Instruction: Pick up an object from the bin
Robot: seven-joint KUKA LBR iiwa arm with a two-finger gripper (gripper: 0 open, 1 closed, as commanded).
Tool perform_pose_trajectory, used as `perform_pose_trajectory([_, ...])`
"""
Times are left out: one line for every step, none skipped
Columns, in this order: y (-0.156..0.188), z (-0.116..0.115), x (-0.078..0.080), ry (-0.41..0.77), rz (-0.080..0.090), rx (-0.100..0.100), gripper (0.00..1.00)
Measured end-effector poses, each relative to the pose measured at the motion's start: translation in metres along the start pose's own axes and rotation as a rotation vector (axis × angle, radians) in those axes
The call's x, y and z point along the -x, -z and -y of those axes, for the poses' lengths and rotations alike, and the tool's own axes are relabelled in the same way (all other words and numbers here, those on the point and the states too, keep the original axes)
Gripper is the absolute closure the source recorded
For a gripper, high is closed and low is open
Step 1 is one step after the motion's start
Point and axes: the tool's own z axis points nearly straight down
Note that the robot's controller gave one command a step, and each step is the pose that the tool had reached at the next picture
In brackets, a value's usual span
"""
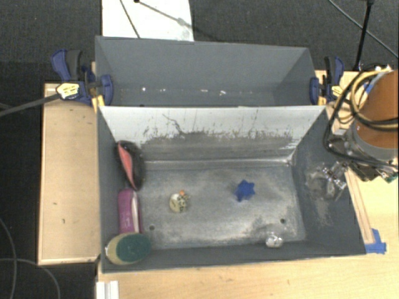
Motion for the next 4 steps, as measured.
perform_pose_trajectory([-0.058, 0.007, 0.028, -0.036, -0.006, 0.01, 1.0])
perform_pose_trajectory([-0.055, 0.007, 0.027, -0.041, -0.005, 0.008, 0.0])
perform_pose_trajectory([-0.024, 0.028, 0.057, 0.097, -0.001, 0.004, 0.0])
perform_pose_trajectory([-0.131, -0.043, 0.093, 0.004, -0.008, 0.016, 0.0])
